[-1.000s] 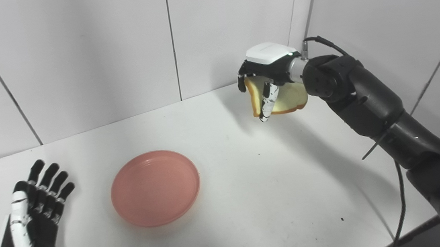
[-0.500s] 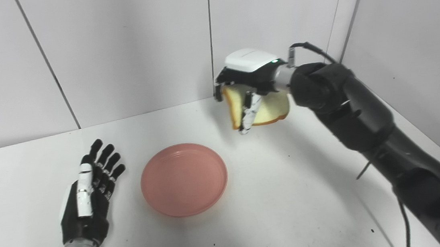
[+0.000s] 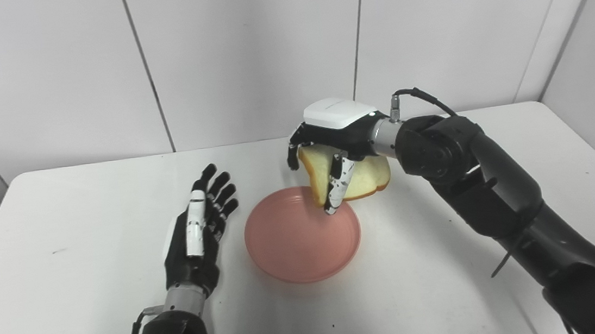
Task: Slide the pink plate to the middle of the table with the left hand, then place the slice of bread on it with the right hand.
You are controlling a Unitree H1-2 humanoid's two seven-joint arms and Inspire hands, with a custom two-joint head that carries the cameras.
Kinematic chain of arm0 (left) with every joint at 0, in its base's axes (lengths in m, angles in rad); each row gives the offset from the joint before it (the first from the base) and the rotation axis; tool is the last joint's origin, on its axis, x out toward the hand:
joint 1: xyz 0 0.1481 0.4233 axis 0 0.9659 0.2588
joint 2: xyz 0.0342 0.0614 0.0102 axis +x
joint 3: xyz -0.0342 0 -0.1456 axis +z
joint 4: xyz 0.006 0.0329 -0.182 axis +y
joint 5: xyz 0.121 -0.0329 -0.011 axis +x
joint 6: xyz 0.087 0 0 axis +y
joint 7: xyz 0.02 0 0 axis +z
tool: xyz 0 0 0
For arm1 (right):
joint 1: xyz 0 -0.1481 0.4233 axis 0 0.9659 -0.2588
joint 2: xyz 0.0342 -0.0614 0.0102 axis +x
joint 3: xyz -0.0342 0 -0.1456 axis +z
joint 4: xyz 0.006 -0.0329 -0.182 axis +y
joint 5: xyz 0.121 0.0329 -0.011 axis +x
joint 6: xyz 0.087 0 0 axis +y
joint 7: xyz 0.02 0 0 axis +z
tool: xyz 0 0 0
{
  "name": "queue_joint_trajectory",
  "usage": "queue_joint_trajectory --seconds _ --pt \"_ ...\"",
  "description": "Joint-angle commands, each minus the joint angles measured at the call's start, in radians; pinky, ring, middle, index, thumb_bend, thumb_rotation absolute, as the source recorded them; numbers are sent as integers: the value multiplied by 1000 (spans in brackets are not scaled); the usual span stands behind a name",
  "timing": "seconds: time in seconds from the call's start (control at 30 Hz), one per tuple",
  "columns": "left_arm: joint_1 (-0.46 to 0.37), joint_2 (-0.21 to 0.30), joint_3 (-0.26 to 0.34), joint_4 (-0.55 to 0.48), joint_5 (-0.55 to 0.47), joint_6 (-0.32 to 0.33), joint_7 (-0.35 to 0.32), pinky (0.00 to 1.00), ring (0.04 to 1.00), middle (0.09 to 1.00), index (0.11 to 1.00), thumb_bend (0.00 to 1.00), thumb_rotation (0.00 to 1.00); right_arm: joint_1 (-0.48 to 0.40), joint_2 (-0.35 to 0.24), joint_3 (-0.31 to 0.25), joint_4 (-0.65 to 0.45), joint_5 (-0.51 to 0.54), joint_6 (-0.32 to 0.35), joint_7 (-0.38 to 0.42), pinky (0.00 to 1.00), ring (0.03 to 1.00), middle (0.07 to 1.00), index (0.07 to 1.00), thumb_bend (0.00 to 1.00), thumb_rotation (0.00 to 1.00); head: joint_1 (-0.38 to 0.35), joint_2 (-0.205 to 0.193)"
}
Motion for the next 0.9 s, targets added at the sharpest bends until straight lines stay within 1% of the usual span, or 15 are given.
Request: queue_joint_trajectory --seconds 0.0,0.1,0.17,0.2,0.23,0.3,0.33,0.37,0.4,0.43,0.6,0.7,0.73,0.77,0.87 --pt "-35 -8 -2 -18 6 -22 5 920 919 929 930 430 1000 -40 5 -1 -7 0 -54 -35 403 384 508 540 508 0 11 4" --pt "-39 -11 -4 -19 10 -19 4 924 921 934 937 431 1000 -37 24 16 11 -6 -72 -45 422 388 514 534 510 0 14 6" --pt "-40 -14 -5 -22 16 -16 9 924 920 934 939 438 1000 -38 33 24 24 -4 -81 -44 397 373 490 556 507 0 15 8" --pt "-40 -17 -5 -24 19 -14 12 921 917 931 936 442 1000 -38 36 29 29 -8 -84 -45 427 375 472 559 507 0 16 10" --pt "-39 -18 -5 -26 19 -12 14 919 916 931 936 444 1000 -38 41 34 32 -14 -86 -49 536 402 459 553 510 0 16 10" --pt "-40 -20 -5 -31 21 -9 13 919 918 932 937 443 1000 -38 48 42 38 -18 -86 -48 594 419 453 550 512 0 21 16" --pt "-41 -20 -5 -33 21 -7 13 919 921 933 939 439 1000 -37 54 44 41 -17 -82 -45 572 421 449 550 512 0 21 16" --pt "-42 -20 -5 -35 21 -5 13 919 924 935 941 440 1000 -36 59 45 44 -14 -80 -45 484 403 451 555 510 0 23 18" --pt "-42 -20 -5 -37 21 -2 15 918 925 936 941 440 1000 -33 65 44 47 -12 -79 -46 436 390 454 558 509 0 23 20" --pt "-43 -20 -5 -39 21 0 16 917 923 935 940 438 1000 -30 69 41 49 -5 -79 -47 362 400 497 512 513 0 24 21" --pt "-44 -22 -5 -46 22 1 22 909 917 931 935 437 1000 -11 75 31 64 29 -99 -57 313 400 520 490 514 0 25 28" --pt "-47 -22 -4 -46 19 5 23 914 920 931 937 437 1000 0 78 37 97 22 -138 -91 274 396 517 489 515 0 29 31" --pt "-48 -23 -3 -48 18 9 24 915 921 931 939 435 1000 2 80 38 107 19 -145 -99 231 315 491 488 522 0 29 31" --pt "-48 -24 -3 -50 18 11 25 915 921 931 938 432 1000 4 81 41 117 16 -152 -107 218 290 482 488 525 0 30 33" --pt "-48 -26 -2 -57 20 19 29 910 918 927 933 429 1000 9 84 45 133 11 -164 -118 234 297 477 488 526 0 28 37"
